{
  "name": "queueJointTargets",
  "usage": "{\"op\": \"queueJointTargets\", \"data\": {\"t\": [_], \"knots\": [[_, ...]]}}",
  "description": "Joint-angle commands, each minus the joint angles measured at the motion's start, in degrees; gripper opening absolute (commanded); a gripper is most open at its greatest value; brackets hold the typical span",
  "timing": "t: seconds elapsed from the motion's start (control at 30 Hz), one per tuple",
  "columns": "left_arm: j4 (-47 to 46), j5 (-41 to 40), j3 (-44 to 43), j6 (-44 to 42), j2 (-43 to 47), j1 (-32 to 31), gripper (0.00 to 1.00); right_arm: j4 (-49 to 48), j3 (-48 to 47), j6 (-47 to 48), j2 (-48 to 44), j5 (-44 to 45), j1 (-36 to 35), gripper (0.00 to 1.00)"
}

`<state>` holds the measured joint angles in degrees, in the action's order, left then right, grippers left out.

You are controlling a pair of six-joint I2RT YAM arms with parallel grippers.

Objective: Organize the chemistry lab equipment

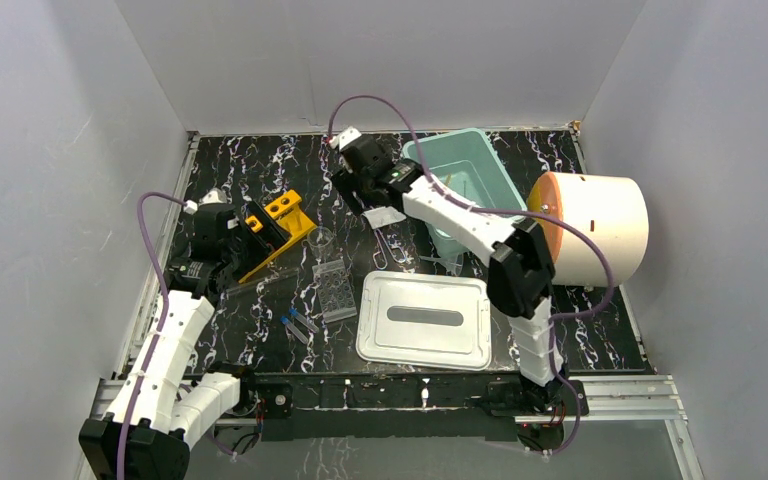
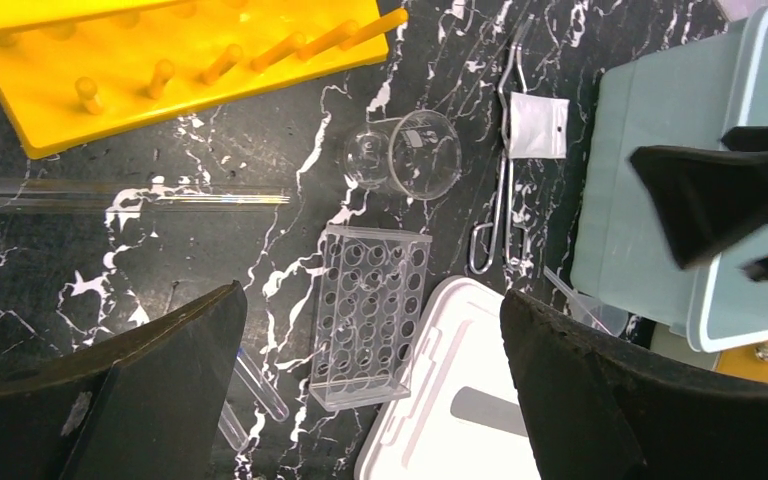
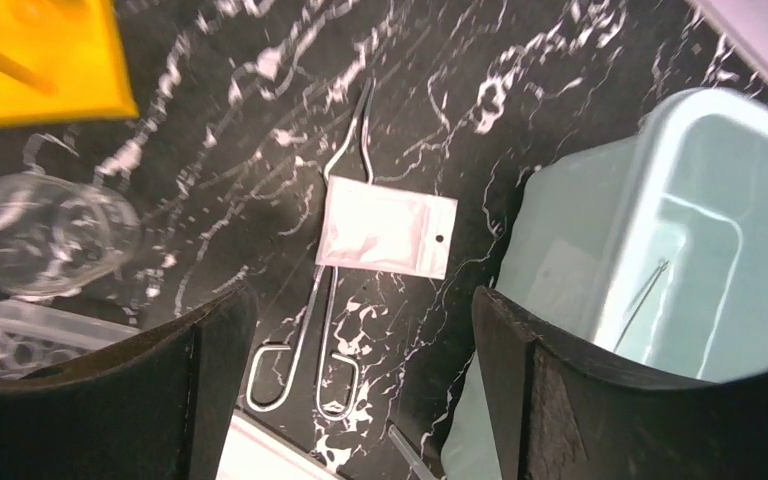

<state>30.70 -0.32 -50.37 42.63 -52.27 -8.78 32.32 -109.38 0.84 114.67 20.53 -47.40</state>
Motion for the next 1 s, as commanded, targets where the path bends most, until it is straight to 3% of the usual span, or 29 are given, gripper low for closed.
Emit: {"op": "queueJointTargets", "data": {"t": [0.0, 0.4, 0.97], "knots": [[3.2, -4.1, -1.2, -0.1, 1.1, -0.2, 0.98, 4.8, -4.8, 1.7, 6.2, 4.8, -0.1, 0.89], [5.5, -6.2, -1.6, -1.0, 1.6, -0.2, 0.98, 9.0, -11.6, 1.5, 18.2, -2.1, -0.1, 0.91], [6.4, -6.4, -2.8, -2.0, -0.3, -0.1, 0.98, 14.9, -22.2, -4.0, 27.1, -6.4, 3.3, 0.91]]}}
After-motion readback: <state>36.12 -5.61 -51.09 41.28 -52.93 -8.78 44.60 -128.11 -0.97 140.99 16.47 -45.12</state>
